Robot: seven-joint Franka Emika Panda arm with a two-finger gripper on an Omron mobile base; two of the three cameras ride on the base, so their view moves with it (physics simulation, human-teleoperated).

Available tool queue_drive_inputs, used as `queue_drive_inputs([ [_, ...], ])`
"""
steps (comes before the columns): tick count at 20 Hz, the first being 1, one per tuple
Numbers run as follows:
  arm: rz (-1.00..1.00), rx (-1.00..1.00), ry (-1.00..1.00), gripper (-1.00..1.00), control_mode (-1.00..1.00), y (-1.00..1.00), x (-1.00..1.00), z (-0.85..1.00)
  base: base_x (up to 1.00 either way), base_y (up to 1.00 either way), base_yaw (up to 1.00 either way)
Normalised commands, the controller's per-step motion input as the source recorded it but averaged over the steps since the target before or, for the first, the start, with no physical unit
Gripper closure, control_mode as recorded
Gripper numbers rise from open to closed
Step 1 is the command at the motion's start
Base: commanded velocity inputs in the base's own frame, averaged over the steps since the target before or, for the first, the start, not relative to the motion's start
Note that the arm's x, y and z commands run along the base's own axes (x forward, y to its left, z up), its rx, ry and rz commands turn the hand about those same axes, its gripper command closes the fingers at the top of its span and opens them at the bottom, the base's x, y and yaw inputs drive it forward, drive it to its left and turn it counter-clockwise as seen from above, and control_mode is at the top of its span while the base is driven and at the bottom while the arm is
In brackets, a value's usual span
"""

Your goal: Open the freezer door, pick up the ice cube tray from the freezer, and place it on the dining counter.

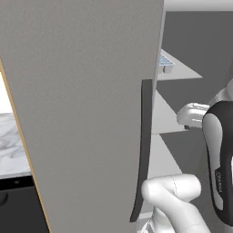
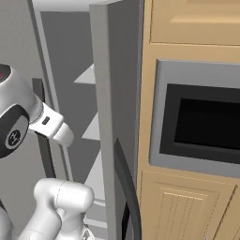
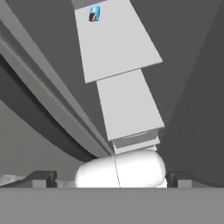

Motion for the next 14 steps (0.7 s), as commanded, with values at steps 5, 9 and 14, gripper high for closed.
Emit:
queue_drive_inputs([
  [5, -0.33, 0.13, -0.04, -1.0, -1.0, -0.05, 0.0, 0.26, 0.0, 0.0, 0.0],
  [9, -0.36, 0.09, -0.1, -1.0, -1.0, 0.0, 0.0, 0.1, 0.0, 0.0, 0.0],
  [14, -0.27, 0.18, -0.12, -1.0, -1.0, -0.08, -0.01, 0.21, 0.0, 0.0, 0.0],
])
